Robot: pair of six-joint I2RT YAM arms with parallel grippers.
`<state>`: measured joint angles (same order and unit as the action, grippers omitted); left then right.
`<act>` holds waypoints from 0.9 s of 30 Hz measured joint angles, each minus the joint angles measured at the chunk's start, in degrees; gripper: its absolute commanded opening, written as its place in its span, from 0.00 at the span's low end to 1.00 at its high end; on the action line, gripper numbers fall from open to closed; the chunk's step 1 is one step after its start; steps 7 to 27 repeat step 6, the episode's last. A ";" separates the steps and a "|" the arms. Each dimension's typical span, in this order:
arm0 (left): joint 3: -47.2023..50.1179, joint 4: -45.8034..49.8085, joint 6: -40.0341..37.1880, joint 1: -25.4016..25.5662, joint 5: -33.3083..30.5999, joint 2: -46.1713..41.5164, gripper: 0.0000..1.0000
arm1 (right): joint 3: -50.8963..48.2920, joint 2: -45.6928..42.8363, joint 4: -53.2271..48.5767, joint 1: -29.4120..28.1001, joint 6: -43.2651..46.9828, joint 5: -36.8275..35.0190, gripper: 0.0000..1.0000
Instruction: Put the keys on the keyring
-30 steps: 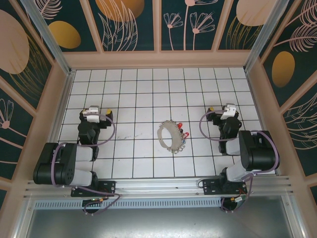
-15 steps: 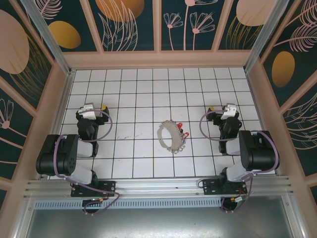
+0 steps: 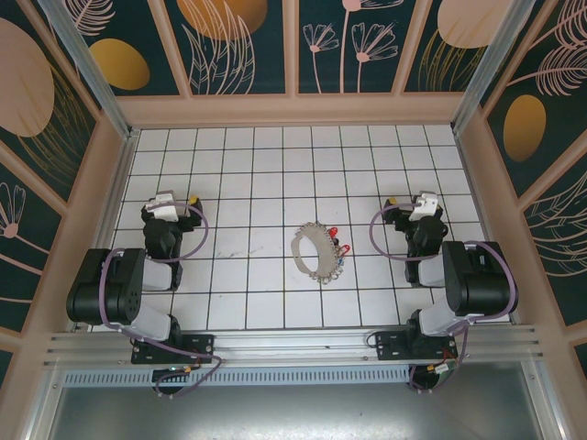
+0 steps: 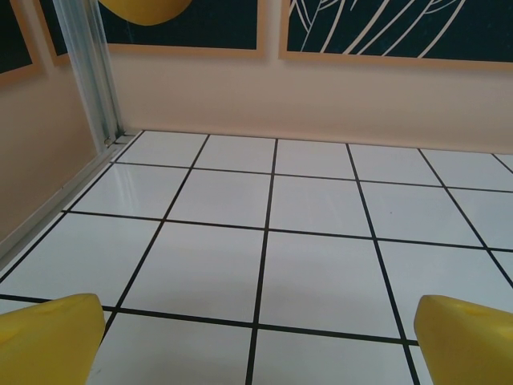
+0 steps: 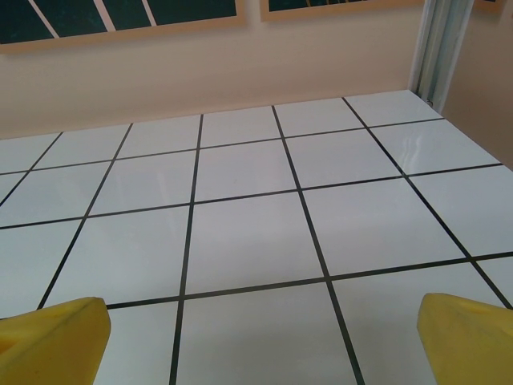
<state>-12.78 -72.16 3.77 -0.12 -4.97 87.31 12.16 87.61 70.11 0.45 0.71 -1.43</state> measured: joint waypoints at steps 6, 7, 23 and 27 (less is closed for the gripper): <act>0.00 0.00 0.00 0.00 -0.02 0.00 0.99 | 0.20 0.00 0.00 0.70 -0.17 0.66 0.99; 0.00 0.00 0.00 0.00 -0.02 0.00 0.99 | 0.20 0.00 0.00 0.70 -0.17 0.66 0.99; 0.00 0.00 0.00 0.00 -0.02 0.00 0.99 | 0.20 0.00 0.00 0.70 -0.17 0.66 0.99; 0.00 0.00 0.00 0.00 -0.02 0.00 0.99 | 0.20 0.00 0.00 0.70 -0.17 0.66 0.99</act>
